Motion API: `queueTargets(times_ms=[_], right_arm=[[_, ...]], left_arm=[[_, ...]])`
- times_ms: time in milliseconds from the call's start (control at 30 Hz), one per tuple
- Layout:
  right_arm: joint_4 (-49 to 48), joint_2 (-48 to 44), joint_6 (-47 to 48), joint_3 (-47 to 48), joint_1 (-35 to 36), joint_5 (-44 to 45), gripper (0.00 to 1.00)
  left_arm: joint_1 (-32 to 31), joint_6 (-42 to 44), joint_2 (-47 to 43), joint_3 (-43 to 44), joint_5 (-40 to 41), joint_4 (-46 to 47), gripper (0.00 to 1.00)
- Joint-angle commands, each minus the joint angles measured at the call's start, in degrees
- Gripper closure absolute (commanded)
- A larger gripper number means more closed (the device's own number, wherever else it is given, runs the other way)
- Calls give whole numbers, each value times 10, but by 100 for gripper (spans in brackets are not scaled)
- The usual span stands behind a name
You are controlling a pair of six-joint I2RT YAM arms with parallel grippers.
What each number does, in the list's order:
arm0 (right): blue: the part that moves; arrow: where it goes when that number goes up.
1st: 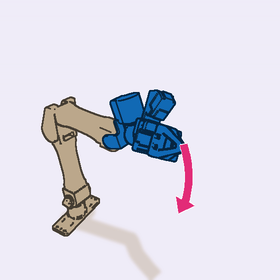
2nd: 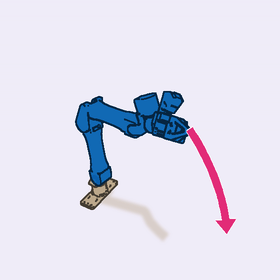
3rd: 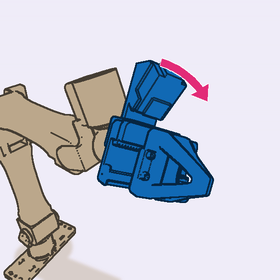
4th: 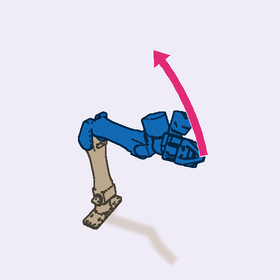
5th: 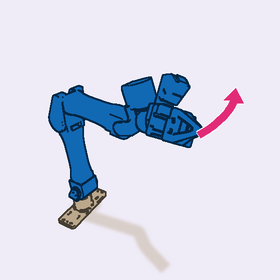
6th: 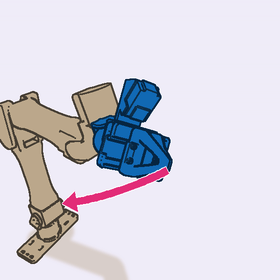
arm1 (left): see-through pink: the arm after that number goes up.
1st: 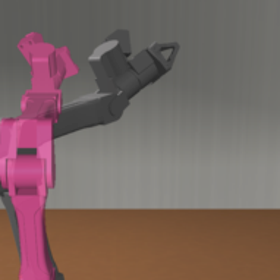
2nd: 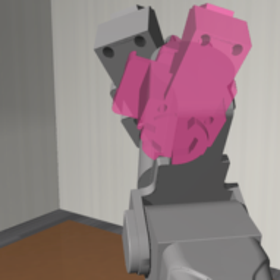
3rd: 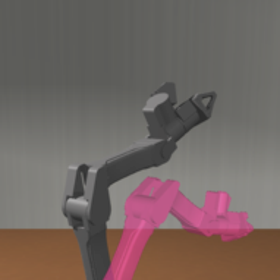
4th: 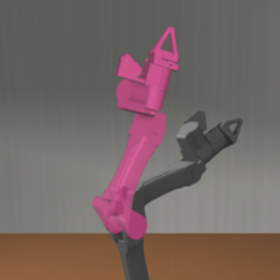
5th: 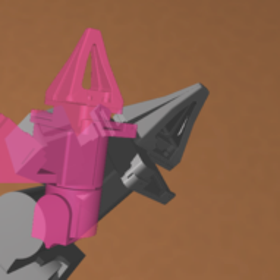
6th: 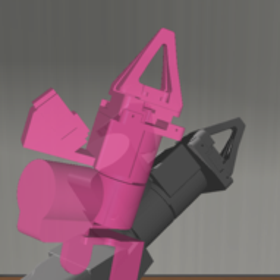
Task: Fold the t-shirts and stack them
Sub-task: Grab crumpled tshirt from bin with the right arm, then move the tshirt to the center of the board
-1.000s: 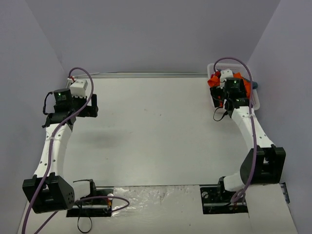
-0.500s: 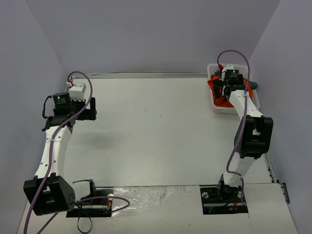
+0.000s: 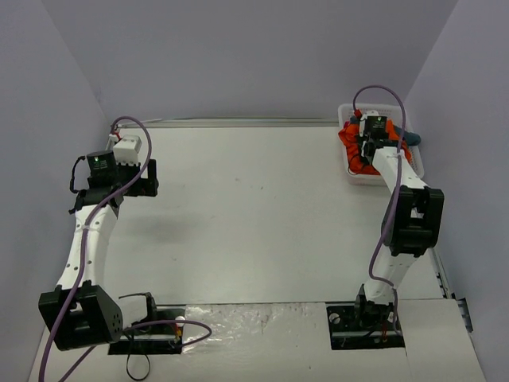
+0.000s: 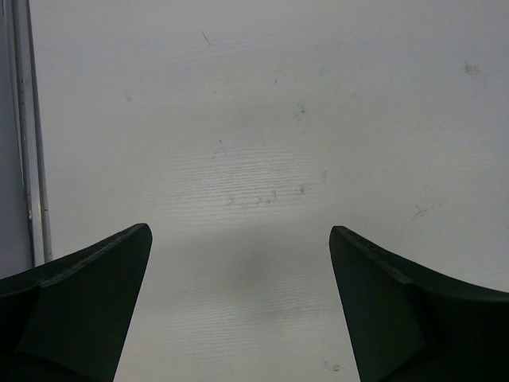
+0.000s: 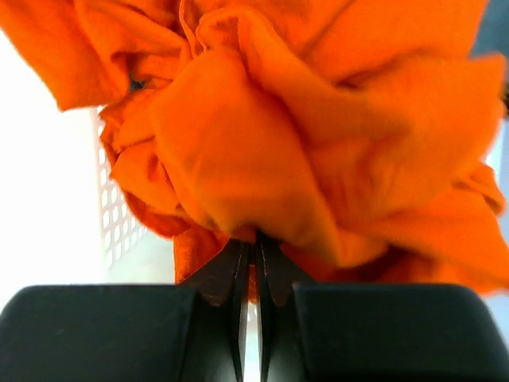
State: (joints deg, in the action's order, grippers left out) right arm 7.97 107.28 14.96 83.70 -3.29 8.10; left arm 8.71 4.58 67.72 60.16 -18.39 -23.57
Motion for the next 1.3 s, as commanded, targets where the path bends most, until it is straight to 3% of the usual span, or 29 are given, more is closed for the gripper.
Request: queueTargets(times_ms=[0, 333, 600, 833, 1000, 1100, 1267], right_arm=[[20, -84, -11, -3, 11, -6, 100], [119, -230, 4, 51, 70, -4, 100], [220, -234, 15, 245, 89, -75, 100], [247, -212, 17, 415, 107, -165, 100], [250, -220, -10, 418, 114, -309, 100], [254, -225, -12, 406, 122, -350, 100], [272, -241, 1, 334, 132, -469, 100]], left_arm=[[3, 11, -4, 0, -15, 13, 6], [4, 4, -15, 3, -29, 9, 6], [6, 3, -18, 4, -32, 8, 6], [7, 2, -14, 3, -32, 11, 6], [7, 3, -10, 4, -33, 9, 6], [8, 5, -9, 4, -31, 9, 6], [12, 6, -14, 4, -34, 7, 6]])
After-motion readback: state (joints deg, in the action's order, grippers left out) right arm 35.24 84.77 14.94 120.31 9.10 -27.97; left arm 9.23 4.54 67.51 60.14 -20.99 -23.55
